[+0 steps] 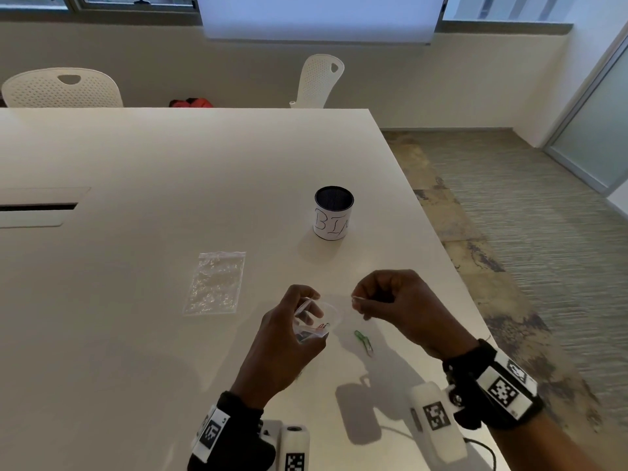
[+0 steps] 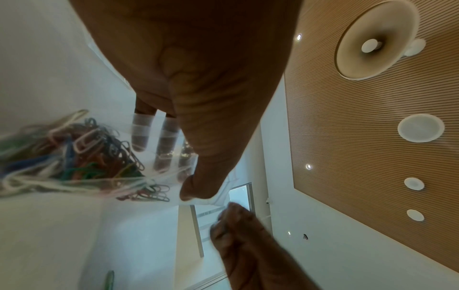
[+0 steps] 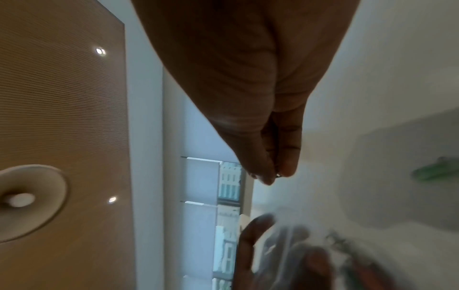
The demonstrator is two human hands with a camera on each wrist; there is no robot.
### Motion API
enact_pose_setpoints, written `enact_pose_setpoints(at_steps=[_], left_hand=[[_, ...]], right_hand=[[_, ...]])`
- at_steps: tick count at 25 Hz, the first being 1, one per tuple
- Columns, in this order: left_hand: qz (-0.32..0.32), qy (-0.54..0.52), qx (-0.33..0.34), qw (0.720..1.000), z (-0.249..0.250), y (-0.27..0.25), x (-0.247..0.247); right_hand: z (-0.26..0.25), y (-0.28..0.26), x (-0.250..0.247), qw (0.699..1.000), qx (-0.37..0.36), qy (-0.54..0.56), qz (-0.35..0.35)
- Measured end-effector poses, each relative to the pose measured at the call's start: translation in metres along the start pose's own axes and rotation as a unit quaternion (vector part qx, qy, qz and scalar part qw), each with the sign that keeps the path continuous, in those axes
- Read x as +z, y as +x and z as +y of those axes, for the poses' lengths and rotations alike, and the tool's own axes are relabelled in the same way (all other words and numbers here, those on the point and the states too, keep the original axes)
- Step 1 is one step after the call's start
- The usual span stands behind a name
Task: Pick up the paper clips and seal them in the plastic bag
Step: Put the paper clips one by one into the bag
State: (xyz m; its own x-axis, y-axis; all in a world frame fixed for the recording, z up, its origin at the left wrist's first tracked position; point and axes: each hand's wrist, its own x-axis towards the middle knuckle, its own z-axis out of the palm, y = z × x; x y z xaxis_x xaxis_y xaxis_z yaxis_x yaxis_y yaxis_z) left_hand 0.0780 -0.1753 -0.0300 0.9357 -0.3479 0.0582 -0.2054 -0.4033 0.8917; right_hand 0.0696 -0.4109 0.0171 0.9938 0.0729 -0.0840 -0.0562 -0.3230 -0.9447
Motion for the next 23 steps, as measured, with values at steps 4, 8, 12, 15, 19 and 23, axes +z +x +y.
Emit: enact_pose_setpoints(at_steps=[4,8,12,15,19,23], left_hand=[[0.0,0.002,-0.003,1.0,0.004,0.0,0.003],[-0.008,-0.007,-0.013,1.0,0.007,0.0,0.003],[-0.002,0.003,0.0,1.0,0.003,0.001,0.001],[0.003,-0.001,0.001,1.0,0.001,0.001,0.001],[0.001,0.002,0.002,1.0,0.001,0.002,0.001],[0.007,-0.003,0.001,1.0,0.001,0.0,0.0]], right_hand=[[-0.033,0.001,0.023,0.983,-0.109,-0.144,-0.03],[-0.035,0.004,0.028,0.967,-0.147,-0.205,-0.039],[-0.012,0.009,0.005,0.963,-0.13,-0.234,0.013],[0.021,0.008,-0.001,0.931,-0.041,-0.348,-0.107],[0.052,0.004,-0.001,0.887,-0.059,-0.416,-0.192],[0.058,0.006,-0.002,0.893,-0.103,-0.397,-0.188]])
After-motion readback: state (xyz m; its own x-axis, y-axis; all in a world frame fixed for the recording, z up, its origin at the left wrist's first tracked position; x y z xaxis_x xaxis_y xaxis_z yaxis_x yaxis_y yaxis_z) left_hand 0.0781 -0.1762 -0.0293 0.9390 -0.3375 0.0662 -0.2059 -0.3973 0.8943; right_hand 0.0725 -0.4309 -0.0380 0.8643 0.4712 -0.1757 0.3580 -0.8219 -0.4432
